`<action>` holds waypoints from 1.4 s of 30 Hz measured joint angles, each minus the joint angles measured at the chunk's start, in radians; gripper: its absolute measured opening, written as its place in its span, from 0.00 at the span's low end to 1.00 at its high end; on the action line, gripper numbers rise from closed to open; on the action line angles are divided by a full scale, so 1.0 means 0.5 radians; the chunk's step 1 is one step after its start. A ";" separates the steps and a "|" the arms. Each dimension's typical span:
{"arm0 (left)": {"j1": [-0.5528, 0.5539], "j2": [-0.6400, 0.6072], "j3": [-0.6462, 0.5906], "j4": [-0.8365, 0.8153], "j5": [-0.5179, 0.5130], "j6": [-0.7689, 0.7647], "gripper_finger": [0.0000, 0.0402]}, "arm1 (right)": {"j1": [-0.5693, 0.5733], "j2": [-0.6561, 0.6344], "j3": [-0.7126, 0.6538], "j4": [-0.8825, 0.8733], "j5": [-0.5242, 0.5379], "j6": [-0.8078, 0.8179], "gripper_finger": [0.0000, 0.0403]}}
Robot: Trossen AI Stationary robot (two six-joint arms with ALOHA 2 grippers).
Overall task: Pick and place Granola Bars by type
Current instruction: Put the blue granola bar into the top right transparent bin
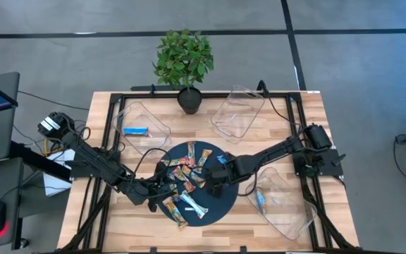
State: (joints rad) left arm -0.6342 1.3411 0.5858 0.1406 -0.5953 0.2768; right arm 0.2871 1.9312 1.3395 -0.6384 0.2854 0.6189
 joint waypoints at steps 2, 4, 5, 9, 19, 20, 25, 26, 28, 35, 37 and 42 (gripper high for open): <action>0.000 0.000 0.000 0.000 0.001 0.000 0.47 | 0.012 0.000 0.098 -0.152 0.072 -0.005 0.10; 0.000 0.000 0.000 0.000 0.001 0.000 0.47 | 0.025 0.000 0.210 -0.339 0.170 -0.007 0.10; 0.000 0.000 0.000 0.000 0.001 0.000 0.47 | 0.027 0.000 0.262 -0.430 0.228 -0.006 0.09; 0.000 0.000 0.000 0.000 0.001 0.000 0.47 | 0.022 0.000 0.443 -0.731 0.468 -0.001 0.10; 0.000 0.000 0.000 -0.002 0.002 0.001 0.47 | -0.223 0.000 0.624 -1.332 0.958 0.002 0.09; 0.000 0.000 0.000 -0.002 0.001 0.001 0.47 | -0.271 0.000 0.624 -1.366 0.960 0.002 0.09; 0.000 -0.001 0.000 -0.002 -0.031 0.001 0.47 | -0.522 0.000 0.623 -1.379 0.967 -0.085 0.11; 0.001 -0.001 0.000 -0.002 -0.031 0.002 0.47 | -0.571 0.000 0.624 -1.376 0.969 -0.099 0.11; 0.001 -0.001 0.000 -0.003 -0.031 0.001 0.47 | -0.671 0.000 0.624 -1.385 0.964 -0.103 0.10; 0.001 -0.001 0.000 -0.044 -0.034 0.001 0.47 | -0.948 0.005 0.624 -1.321 0.892 -0.103 0.10; 0.001 -0.001 0.000 -0.044 -0.036 0.001 0.47 | -1.011 0.008 0.624 -1.274 0.807 -0.103 0.11; 0.001 -0.001 0.000 -0.044 -0.037 0.000 0.47 | -1.115 0.008 0.609 -1.153 0.568 -0.148 0.15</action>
State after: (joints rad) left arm -0.6338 1.3407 0.5858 0.1184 -0.6140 0.2768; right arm -0.2706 1.9354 1.6438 -1.2152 0.5695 0.5452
